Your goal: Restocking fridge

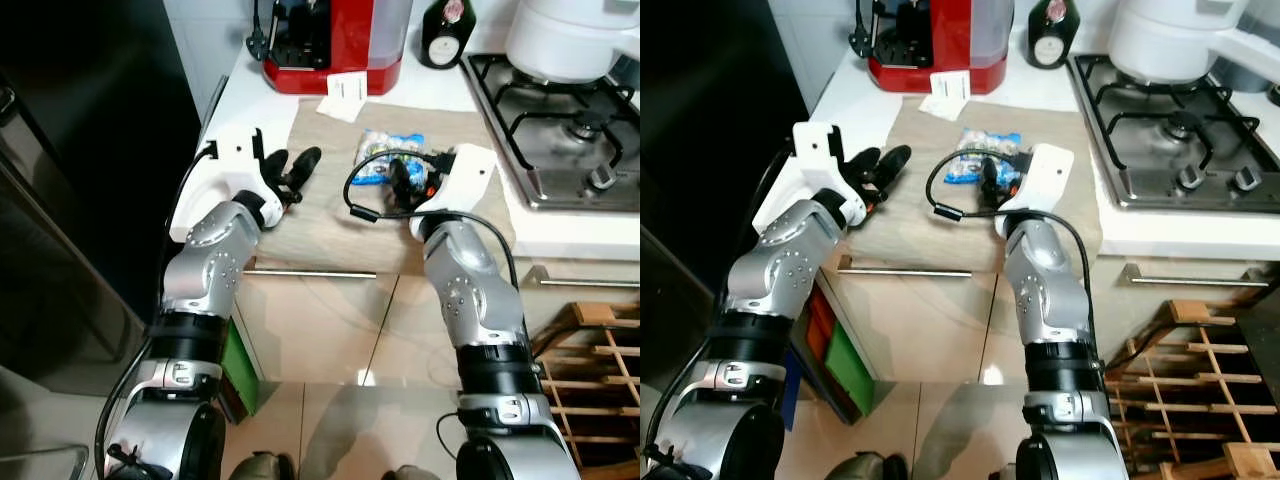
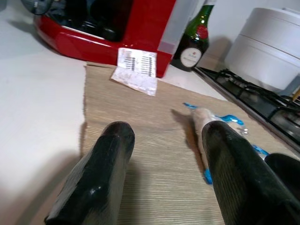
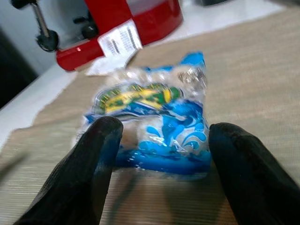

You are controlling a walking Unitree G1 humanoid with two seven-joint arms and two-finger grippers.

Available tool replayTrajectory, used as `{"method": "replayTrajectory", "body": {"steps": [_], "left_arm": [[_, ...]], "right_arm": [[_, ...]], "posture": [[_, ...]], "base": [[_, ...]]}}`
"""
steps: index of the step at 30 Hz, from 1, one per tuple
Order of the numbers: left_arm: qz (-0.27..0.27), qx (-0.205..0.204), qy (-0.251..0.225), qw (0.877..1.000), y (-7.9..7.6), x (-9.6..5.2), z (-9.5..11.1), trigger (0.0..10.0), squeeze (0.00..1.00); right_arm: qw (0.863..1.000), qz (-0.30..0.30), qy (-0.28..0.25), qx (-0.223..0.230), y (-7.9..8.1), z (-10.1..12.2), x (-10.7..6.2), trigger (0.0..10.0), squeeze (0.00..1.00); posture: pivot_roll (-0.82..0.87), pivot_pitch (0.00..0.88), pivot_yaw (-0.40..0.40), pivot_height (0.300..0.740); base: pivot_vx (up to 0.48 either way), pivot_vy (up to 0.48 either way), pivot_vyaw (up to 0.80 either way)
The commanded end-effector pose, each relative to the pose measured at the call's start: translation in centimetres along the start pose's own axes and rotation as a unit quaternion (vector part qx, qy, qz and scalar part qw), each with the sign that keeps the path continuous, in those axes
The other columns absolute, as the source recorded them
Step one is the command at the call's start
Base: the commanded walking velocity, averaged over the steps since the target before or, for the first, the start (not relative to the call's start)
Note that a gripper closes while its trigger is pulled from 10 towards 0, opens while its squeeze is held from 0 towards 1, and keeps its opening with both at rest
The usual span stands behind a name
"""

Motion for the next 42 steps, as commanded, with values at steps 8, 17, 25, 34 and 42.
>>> {"method": "replayTrajectory", "body": {"steps": [8,17,25,34,42], "left_arm": [[0.011,-0.002,-0.002,1.000,0.4,-0.6,0.4,10.0,0.00],[0.013,-0.006,0.003,1.000,0.3,-0.6,0.2,10.0,0.00],[0.016,-0.007,0.003,1.000,0.3,-0.6,0.3,10.0,0.00],[0.021,-0.011,0.004,1.000,0.5,-0.7,0.2,10.0,0.00],[0.024,-0.013,0.006,1.000,0.5,-0.7,0.0,10.0,0.00]], "right_arm": [[0.998,-0.034,-0.047,-0.038,-0.9,2.5,0.8,10.0,1.00],[0.999,-0.029,0.005,0.027,-0.7,0.5,1.6,10.0,0.00],[0.997,-0.015,0.041,0.063,-0.2,-0.7,2.2,10.0,0.00],[0.996,0.009,0.067,0.064,0.8,-1.0,2.5,10.0,0.00],[0.999,0.026,0.032,-0.020,1.8,0.5,2.3,10.0,0.00]], "posture": [[-0.07,0.067,0.022,0.740],[-0.07,0.072,0.021,0.740],[-0.07,0.073,0.011,0.740],[-0.06,0.076,0.005,0.740],[-0.07,0.079,0.003,0.740]], "base": [[0.000,0.000,0.00],[0.000,0.000,0.00],[0.000,0.000,0.00],[0.000,0.000,0.00],[0.000,0.000,0.00]]}}
Point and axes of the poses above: a point about 5 cm out from each wrist's last joint towards the gripper, its own x axis pointing out of the wrist towards the gripper, its own z axis along the axis of the wrist's last joint, y = z × x, the point moved 6 cm from there along x, pointing out of the wrist towards the gripper, and after that the axes turned 5 degrees about -x, right-handed, at the moved point
